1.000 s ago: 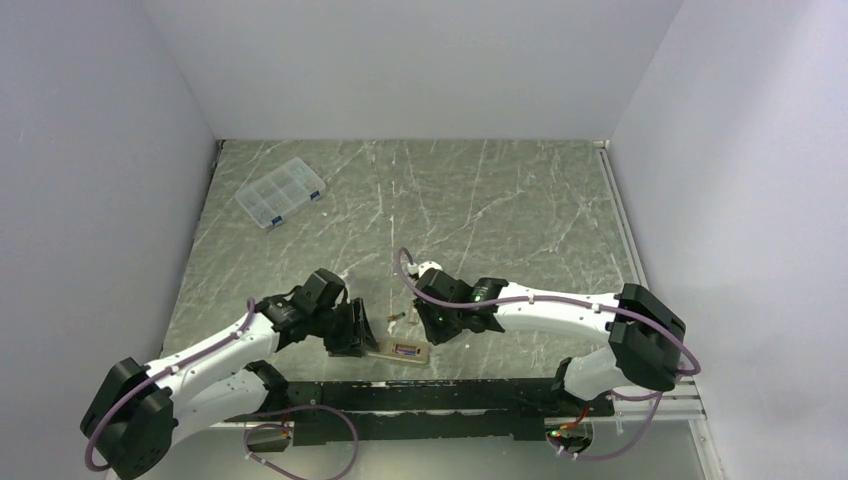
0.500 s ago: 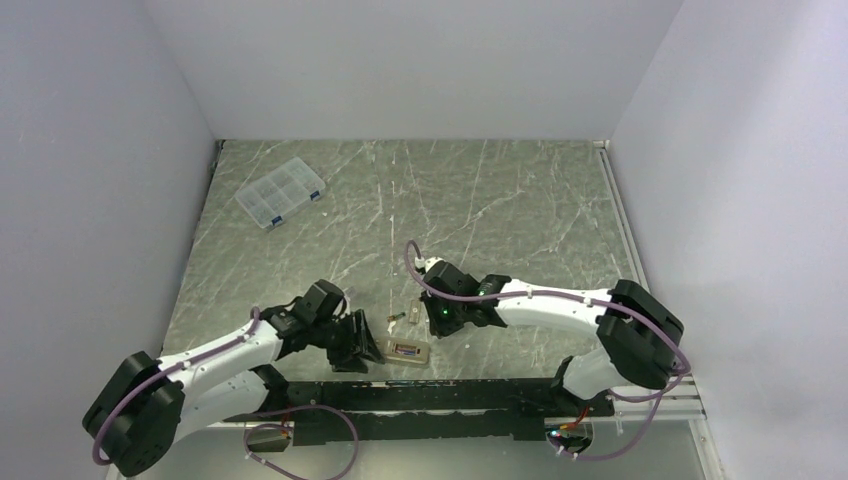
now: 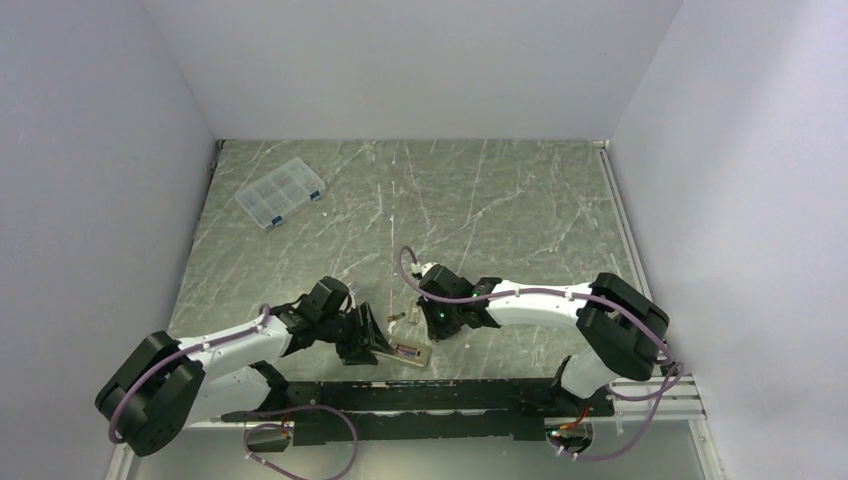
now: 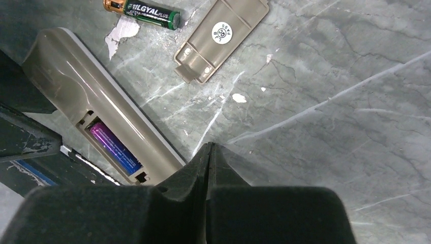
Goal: Load the batteries into the remote control
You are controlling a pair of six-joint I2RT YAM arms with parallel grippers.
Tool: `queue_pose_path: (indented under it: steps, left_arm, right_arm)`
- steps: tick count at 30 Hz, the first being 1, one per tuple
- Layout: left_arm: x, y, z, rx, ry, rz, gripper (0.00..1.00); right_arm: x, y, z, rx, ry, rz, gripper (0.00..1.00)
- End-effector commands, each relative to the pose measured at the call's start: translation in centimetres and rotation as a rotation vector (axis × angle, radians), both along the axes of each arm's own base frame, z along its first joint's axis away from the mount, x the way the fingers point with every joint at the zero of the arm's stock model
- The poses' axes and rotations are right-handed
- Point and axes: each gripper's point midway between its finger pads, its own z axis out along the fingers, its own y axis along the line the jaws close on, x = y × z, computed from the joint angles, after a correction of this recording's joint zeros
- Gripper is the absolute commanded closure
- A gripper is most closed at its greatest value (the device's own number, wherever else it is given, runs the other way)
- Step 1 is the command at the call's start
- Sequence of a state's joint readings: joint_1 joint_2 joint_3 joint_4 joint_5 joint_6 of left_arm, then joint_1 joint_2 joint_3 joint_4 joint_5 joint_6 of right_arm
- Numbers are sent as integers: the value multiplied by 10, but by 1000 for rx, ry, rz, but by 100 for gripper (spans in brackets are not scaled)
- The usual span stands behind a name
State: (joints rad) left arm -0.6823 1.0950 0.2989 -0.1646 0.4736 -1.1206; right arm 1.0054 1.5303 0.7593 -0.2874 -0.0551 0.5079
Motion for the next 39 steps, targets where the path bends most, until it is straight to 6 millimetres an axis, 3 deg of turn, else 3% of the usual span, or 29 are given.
queue_pose_path:
  steps: [1,20,30,39]
  left_arm:
    - [20,-7,2,11,-63,15,42]
    - [50,-32,-2,35,-102,-63,45]
    - [54,-53,-4,23,-97,-158,49]
    - [59,-46,2,88,-127,-166,50]
  right_arm:
    - [-8,8,-2,36,6,37,100]
    - [-54,31,10,145,42,89,100]
    - [-59,39,15,182,47,74,100]
    - [-50,31,25,144,-7,53,100]
